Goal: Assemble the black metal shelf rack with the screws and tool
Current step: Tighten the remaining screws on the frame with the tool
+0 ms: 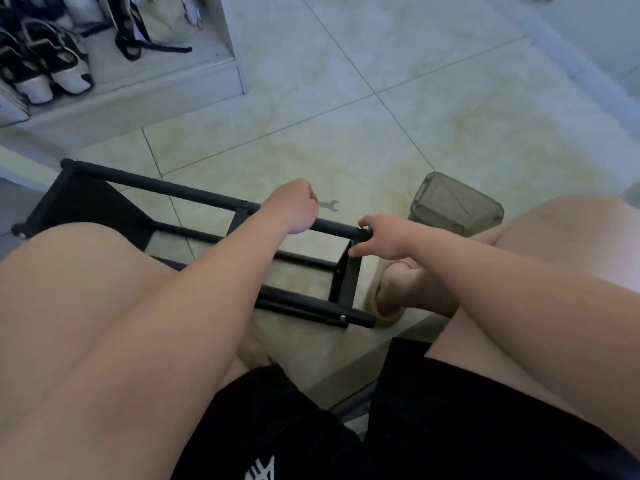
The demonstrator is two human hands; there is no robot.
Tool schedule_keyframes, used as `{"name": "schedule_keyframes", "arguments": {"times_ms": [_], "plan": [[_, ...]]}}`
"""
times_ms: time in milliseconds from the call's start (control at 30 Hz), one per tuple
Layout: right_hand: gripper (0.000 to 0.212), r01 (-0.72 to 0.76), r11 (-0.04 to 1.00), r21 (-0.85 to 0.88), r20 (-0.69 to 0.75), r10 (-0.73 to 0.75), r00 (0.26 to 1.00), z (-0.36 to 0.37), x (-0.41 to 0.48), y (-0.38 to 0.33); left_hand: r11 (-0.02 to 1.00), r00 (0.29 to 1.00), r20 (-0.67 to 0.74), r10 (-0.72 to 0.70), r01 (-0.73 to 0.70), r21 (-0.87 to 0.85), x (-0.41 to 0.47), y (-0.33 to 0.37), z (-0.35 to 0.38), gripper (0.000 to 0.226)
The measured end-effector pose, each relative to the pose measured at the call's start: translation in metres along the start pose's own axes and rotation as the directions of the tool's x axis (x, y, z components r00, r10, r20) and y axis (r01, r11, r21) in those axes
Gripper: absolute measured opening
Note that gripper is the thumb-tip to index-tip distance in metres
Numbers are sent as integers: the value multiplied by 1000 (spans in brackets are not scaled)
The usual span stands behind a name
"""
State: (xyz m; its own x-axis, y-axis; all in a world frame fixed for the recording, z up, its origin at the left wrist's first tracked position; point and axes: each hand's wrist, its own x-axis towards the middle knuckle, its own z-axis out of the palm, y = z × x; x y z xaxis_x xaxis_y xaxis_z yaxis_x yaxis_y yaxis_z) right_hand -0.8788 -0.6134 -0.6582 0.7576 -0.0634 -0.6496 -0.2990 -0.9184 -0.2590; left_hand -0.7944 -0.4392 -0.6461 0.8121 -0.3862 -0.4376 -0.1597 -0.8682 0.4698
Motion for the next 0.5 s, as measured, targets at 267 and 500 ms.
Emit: {"name": "schedule_keyframes", "arguments": {"times_ms": [267, 500], "plan": [[51, -20, 999, -30, 128, 24, 992, -16, 34, 12, 958, 945, 324, -46, -50, 283, 50, -6, -10, 26], [43, 19, 997, 76, 31, -21, 999, -42, 67, 18, 985, 905, 411, -110, 43, 170, 86, -12, -22, 38]]}}
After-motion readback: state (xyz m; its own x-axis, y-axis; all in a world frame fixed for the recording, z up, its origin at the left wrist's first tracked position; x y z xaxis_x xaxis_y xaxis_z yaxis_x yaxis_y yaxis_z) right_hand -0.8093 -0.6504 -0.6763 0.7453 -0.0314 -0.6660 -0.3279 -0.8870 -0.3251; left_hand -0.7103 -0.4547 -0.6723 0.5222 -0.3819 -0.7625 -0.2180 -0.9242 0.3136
